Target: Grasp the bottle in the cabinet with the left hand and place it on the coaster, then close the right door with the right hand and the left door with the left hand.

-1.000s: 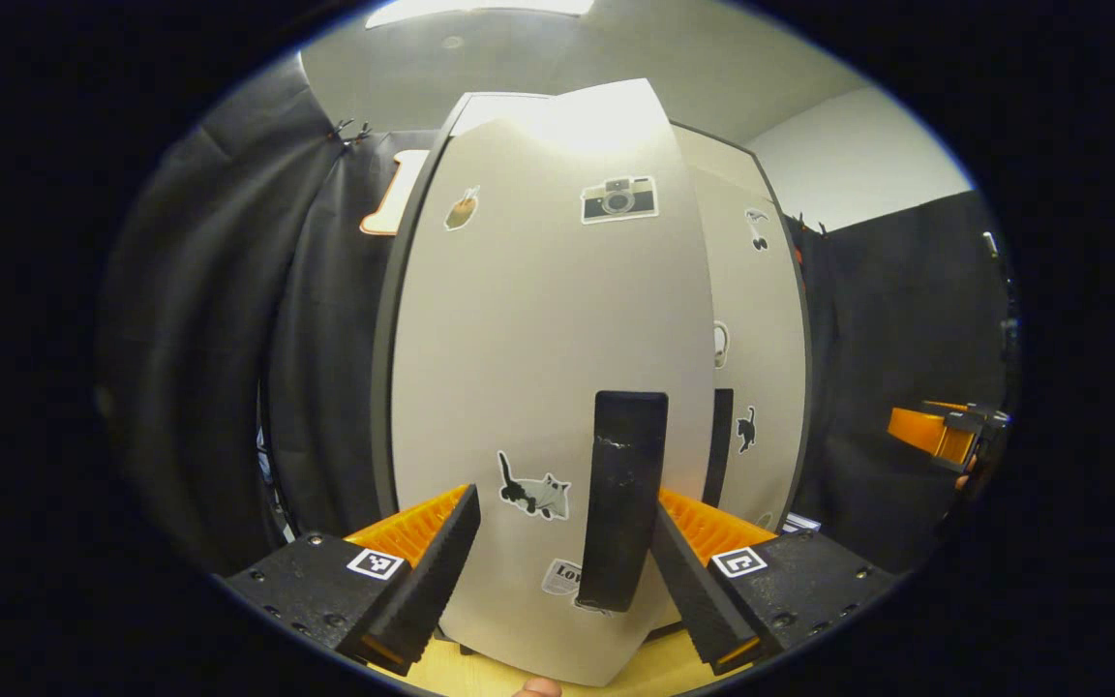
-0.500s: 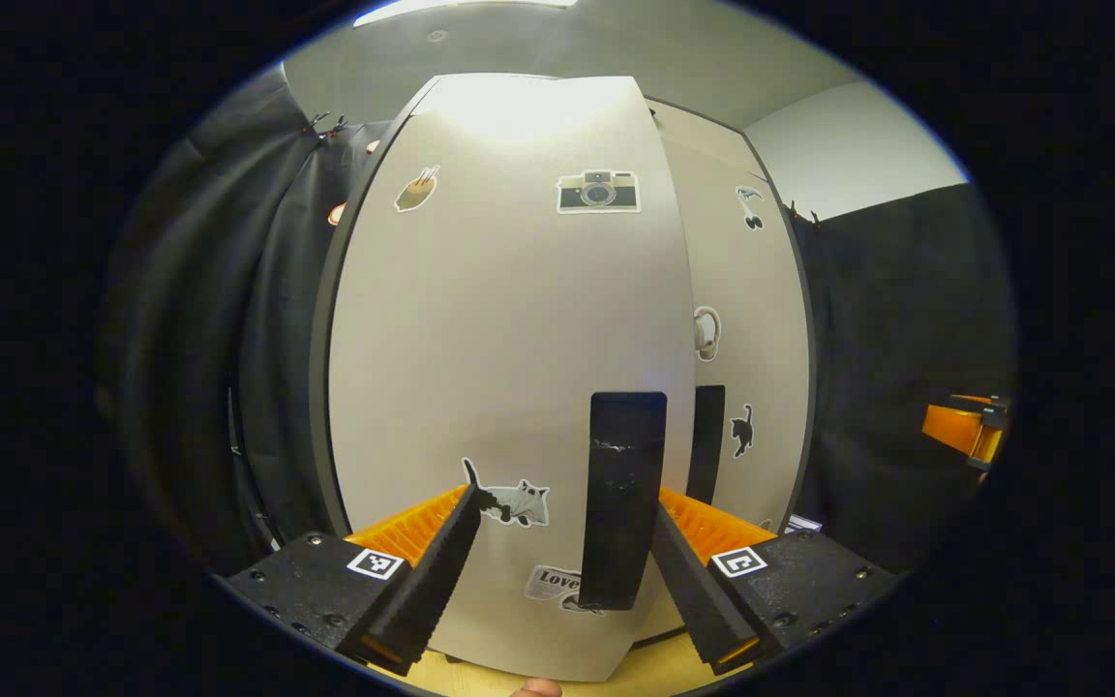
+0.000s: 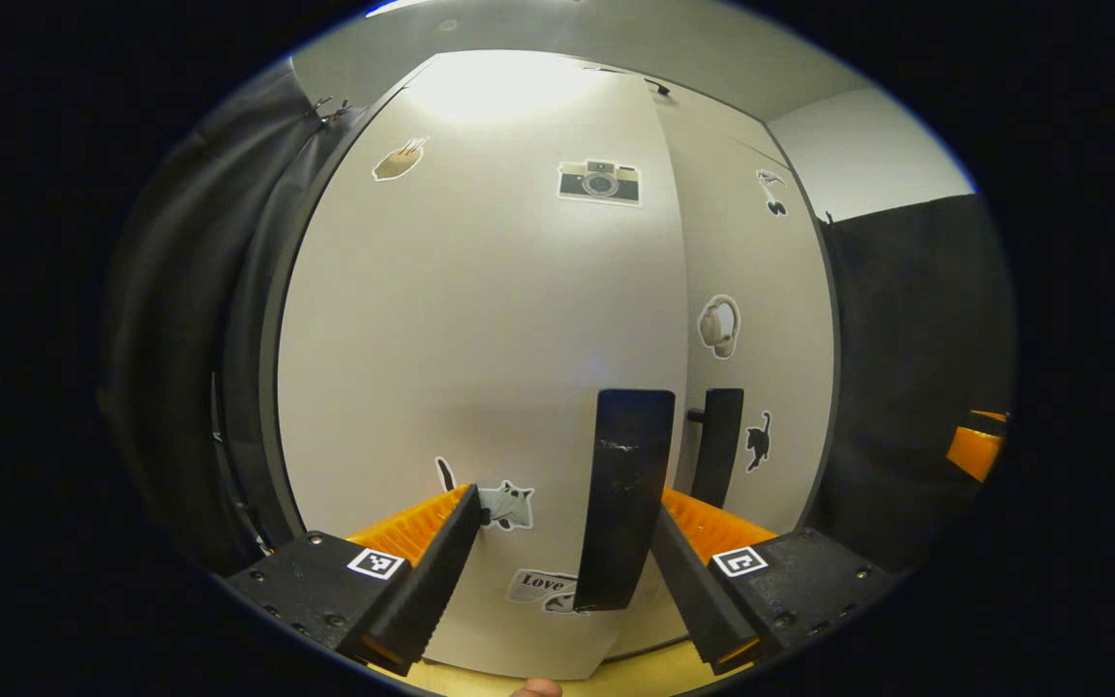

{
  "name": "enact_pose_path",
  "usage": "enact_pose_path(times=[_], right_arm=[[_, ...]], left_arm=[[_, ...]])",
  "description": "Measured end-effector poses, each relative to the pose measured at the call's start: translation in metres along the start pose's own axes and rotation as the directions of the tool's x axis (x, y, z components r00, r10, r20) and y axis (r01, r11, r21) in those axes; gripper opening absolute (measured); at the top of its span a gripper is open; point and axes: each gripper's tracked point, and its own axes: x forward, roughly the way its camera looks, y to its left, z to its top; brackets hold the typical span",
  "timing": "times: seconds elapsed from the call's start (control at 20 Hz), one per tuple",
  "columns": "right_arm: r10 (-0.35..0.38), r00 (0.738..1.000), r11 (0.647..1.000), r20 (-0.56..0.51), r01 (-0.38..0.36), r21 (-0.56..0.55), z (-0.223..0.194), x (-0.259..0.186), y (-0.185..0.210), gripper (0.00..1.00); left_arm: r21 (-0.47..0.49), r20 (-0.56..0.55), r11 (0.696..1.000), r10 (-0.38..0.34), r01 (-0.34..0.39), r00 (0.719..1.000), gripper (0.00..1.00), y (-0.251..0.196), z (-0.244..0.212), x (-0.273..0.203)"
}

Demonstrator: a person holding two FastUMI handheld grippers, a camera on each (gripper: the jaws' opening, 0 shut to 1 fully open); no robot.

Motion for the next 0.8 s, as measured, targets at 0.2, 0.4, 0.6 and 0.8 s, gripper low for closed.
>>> enact_pose_path(times=[0.2, 0.4, 0.6, 0.8], right_arm=[[0.001, 1.0, 1.0, 0.004, 0.0, -0.014, 0.001, -0.001, -0.004, 0.99], [-0.006, 1.0, 1.0, 0.0, 0.006, -0.015, 0.0, 0.002, -0.009, 0.97], [0.001, 1.0, 1.0, -0.005, -0.001, -0.014, 0.001, 0.006, -0.01, 0.99], [0.014, 1.0, 1.0, -0.007, -0.014, -0.018, 0.001, 0.008, -0.006, 0.99]], left_arm=[[0.036, 0.004, 0.999, 0.029, -0.029, 1.0, 1.0, 0.0, -0.001, 0.012], [0.05, 0.005, 0.998, 0.042, -0.042, 0.999, 1.0, 0.0, -0.002, 0.014], [0.063, 0.003, 0.996, 0.055, -0.055, 0.998, 1.0, 0.0, -0.004, 0.014], [0.067, 0.001, 0.996, 0.06, -0.06, 0.998, 1.0, -0.001, -0.004, 0.012]])
